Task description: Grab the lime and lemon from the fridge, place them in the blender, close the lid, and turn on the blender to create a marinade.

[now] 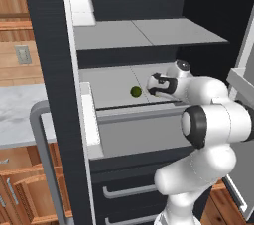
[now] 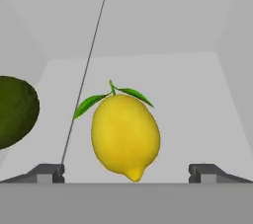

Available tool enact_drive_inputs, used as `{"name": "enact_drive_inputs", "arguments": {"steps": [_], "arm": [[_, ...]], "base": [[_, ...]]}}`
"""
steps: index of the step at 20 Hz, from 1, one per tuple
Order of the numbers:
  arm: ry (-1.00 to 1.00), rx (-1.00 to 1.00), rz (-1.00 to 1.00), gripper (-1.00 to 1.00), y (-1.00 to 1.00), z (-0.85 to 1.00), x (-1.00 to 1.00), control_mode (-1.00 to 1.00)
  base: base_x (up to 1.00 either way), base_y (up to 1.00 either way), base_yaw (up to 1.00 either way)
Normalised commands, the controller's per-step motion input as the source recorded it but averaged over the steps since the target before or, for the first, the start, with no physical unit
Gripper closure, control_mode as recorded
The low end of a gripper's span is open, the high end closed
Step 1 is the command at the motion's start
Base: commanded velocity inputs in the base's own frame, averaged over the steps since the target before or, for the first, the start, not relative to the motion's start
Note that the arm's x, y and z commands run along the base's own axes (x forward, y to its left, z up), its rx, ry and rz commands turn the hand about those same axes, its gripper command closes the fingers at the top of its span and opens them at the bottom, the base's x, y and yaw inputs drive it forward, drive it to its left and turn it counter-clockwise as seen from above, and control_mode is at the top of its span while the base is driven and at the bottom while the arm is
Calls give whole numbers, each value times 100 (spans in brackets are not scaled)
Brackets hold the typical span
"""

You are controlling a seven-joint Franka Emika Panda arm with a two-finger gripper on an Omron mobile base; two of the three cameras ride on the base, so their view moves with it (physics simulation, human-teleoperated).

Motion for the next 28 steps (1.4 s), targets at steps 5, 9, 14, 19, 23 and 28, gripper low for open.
{"name": "enact_drive_inputs", "arguments": {"steps": [5, 9, 14, 19, 23, 28], "arm": [[2, 0, 0, -100, -7, -13, 29, -100], [2, 0, 0, -100, -7, -14, 28, -100], [1, 0, 0, -100, 0, -20, 22, -100], [0, 0, 0, 100, 1, -29, 1, -100], [0, 0, 0, 100, 1, -39, -1, -100], [0, 0, 0, 100, 0, -17, -18, -100]], "base": [[0, 0, 0], [0, 0, 0], [0, 0, 0], [0, 0, 0], [0, 0, 0], [0, 0, 0]]}}
